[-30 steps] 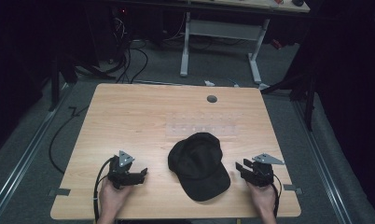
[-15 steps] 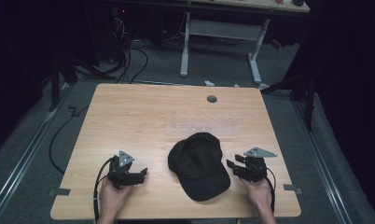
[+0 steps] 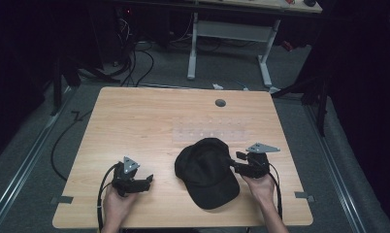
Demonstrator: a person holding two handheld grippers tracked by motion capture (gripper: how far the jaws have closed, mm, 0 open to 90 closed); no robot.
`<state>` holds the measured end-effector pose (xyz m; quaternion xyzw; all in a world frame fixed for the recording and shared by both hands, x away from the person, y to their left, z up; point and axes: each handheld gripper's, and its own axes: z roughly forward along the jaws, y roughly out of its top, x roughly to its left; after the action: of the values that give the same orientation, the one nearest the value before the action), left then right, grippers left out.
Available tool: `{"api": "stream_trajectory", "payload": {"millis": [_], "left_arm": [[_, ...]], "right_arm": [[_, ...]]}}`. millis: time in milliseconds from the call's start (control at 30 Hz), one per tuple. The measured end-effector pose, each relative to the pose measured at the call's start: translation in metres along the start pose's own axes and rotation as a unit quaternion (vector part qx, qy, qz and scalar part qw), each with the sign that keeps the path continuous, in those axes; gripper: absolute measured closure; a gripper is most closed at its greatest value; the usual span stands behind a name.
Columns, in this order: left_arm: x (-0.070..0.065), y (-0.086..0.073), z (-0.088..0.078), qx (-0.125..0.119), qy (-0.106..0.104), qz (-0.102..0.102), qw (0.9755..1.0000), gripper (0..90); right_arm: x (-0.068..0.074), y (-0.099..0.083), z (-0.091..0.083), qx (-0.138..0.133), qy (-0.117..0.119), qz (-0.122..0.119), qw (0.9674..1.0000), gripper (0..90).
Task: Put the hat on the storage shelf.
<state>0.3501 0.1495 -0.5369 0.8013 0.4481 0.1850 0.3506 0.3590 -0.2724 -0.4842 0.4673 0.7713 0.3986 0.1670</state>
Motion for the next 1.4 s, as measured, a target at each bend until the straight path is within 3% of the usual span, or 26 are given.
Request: {"api": "stream_trajectory", "payload": {"millis": [167, 500, 900, 1400], "left_arm": [[0.000, 0.000, 0.000, 0.000, 0.000, 0.000, 1.0000, 15.1], [0.000, 0.000, 0.000, 0.000, 0.000, 0.000, 1.0000, 15.3], [0.000, 0.000, 0.000, 0.000, 0.000, 0.000, 1.0000, 15.3], [0.000, 0.000, 0.000, 0.000, 0.000, 0.000, 1.0000, 15.3]], "right_arm": [[-0.001, 0.007, 0.007, 0.003, 0.011, -0.005, 0.9999, 50.7], [-0.006, 0.010, 0.022, 0.015, 0.036, 0.010, 0.9992, 56.1], [-0.015, 0.010, 0.026, 0.018, 0.077, 0.024, 0.9966, 70.2], [-0.021, 0.011, 0.025, 0.020, 0.086, 0.000, 0.9961, 80.5]]}}
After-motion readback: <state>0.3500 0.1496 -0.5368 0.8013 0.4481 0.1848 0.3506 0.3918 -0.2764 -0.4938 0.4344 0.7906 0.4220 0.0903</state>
